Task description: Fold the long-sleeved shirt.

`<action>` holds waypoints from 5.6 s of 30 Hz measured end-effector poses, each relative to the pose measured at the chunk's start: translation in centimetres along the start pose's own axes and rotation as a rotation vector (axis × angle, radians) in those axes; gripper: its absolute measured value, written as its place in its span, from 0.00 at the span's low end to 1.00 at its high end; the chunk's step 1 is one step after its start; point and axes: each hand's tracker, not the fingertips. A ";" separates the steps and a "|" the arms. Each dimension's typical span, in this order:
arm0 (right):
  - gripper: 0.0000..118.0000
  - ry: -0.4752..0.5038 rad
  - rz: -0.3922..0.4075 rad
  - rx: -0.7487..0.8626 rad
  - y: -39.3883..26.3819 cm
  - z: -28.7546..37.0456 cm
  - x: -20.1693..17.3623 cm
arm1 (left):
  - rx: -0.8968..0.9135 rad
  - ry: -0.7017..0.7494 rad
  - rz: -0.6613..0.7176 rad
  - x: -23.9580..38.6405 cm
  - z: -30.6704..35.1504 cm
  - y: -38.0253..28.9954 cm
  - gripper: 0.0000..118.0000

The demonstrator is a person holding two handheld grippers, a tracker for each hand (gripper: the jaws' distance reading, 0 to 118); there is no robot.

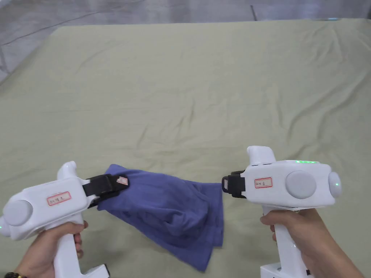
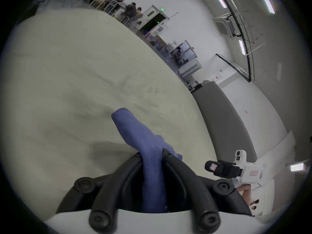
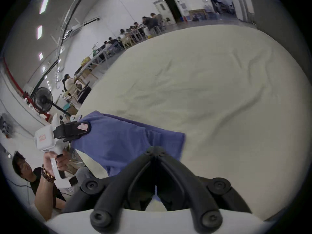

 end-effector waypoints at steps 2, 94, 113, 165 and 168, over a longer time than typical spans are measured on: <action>0.03 0.032 0.026 -0.010 0.7 -1.8 -2.1 | 0.029 0.045 0.004 -3.2 3.0 2.1 0.08; 1.00 -0.618 0.293 0.879 -4.4 14.4 4.8 | 0.695 0.374 -0.763 23.0 -8.3 -11.9 1.00; 1.00 -0.611 0.262 0.890 -4.6 14.9 4.8 | 0.670 0.372 -0.766 24.0 -8.2 -11.5 1.00; 1.00 -0.604 0.292 0.895 -4.7 14.8 4.5 | 0.657 0.382 -0.773 23.8 -8.2 -11.2 1.00; 1.00 -0.609 0.294 0.894 -4.7 14.8 4.4 | 0.659 0.381 -0.765 23.9 -8.2 -11.1 1.00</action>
